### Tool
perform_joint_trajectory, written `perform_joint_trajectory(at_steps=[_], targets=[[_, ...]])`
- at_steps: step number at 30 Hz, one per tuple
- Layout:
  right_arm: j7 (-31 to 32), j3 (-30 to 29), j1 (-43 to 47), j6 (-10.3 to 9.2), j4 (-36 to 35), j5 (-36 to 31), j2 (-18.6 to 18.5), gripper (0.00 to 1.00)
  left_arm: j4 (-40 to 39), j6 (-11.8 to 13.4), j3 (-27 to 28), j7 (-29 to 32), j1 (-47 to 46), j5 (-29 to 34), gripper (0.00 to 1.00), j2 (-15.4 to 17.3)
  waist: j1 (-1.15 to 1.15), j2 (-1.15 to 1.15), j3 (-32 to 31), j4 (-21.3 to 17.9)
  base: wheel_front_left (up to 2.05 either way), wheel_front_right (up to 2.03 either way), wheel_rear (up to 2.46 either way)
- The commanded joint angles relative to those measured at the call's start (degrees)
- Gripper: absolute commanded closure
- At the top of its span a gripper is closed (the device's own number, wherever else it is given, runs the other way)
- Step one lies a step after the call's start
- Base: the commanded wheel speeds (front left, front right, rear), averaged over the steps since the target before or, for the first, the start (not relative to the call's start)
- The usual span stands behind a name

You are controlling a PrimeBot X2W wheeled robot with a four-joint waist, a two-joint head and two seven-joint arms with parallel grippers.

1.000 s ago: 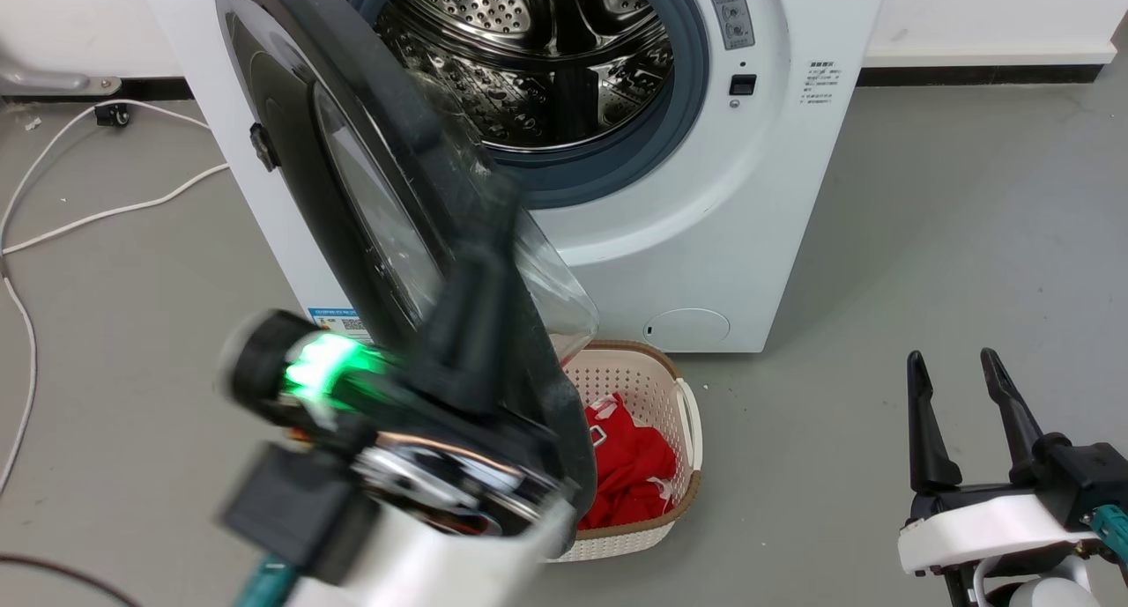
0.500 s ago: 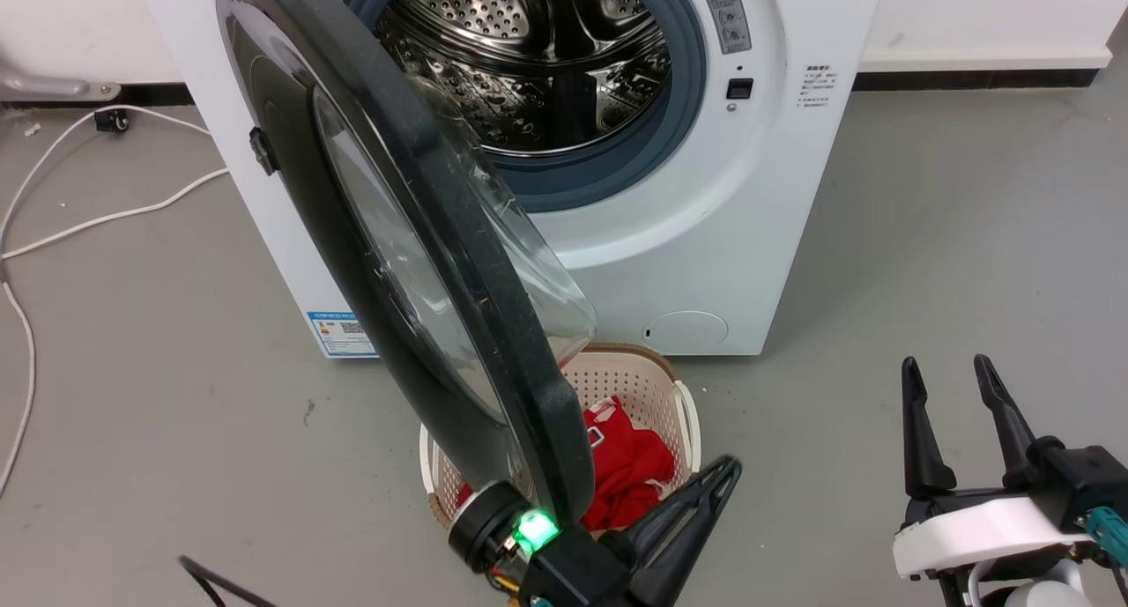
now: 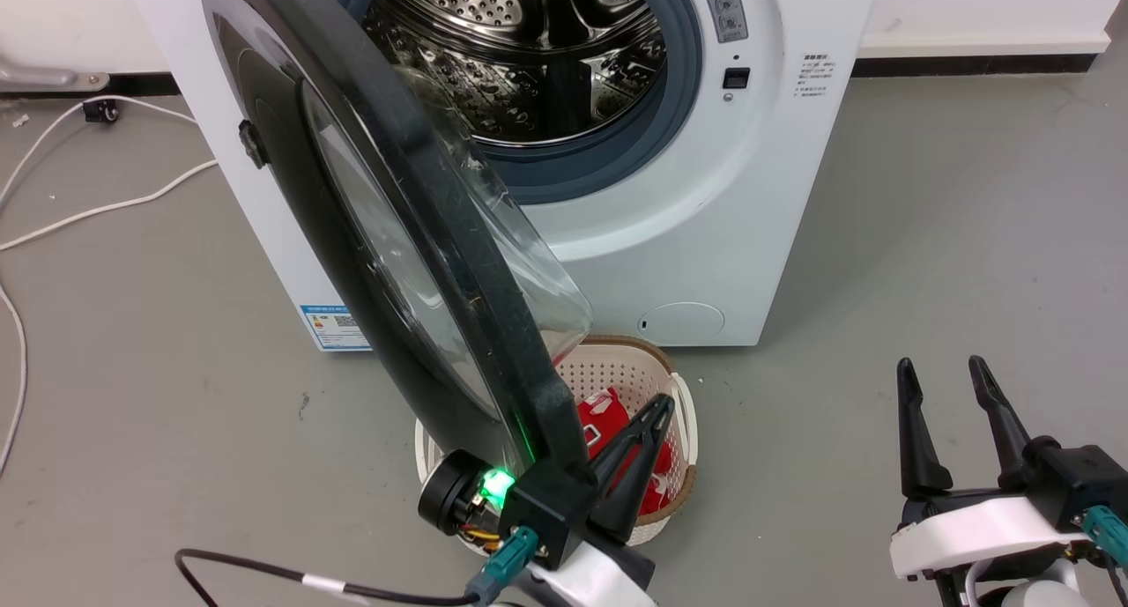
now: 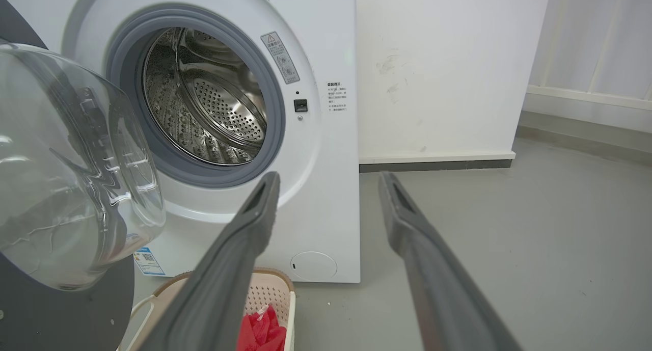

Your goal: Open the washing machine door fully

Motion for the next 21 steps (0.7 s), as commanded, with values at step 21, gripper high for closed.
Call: perform_joint_trajectory(at_steps=[21], targets=[[-0.14, -0.36, -0.71, -0.04, 0.94, 1.42, 0.15, 0.00, 5.40, 4.72, 3.15, -2.28, -0.54, -3.35, 1.00, 0.80, 0.00, 0.00, 0.55, 0.07, 0.00, 0.00, 0.00]])
